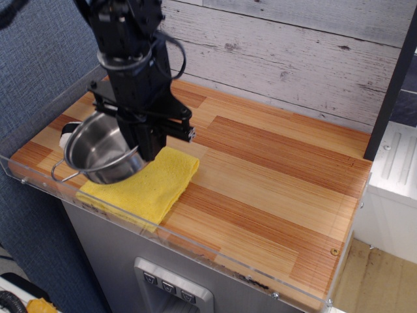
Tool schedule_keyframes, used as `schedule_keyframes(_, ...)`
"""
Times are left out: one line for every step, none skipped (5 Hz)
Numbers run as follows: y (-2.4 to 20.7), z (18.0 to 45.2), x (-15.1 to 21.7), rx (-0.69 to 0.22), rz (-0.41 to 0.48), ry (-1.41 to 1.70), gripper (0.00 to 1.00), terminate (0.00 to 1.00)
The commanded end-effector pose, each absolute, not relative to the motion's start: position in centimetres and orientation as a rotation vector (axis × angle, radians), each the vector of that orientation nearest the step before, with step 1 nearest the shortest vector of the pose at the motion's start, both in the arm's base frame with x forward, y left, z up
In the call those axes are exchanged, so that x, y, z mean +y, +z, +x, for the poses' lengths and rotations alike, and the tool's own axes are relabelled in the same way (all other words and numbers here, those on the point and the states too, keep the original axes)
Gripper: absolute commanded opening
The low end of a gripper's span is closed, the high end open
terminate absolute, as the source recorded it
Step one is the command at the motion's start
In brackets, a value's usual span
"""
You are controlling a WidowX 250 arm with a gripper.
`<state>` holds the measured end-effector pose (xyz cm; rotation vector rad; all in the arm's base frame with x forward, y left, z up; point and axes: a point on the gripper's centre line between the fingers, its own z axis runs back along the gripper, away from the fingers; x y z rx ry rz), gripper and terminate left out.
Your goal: Put the pot on the cloth.
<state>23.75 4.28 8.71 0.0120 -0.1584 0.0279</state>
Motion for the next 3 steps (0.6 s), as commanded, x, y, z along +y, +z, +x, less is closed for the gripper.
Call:
schedule_keyframes(7.8, 24.6, 5.4, -0.159, 0.011, 0.065, 0.0, 0.0)
schedule_keyframes(6.9, 24.8, 5.0, -0.146, 0.005, 0.064, 0.0, 0.0)
schedule_keyframes(6.5, 25.0, 4.2, -0.15, 0.006, 0.051, 0.0, 0.0)
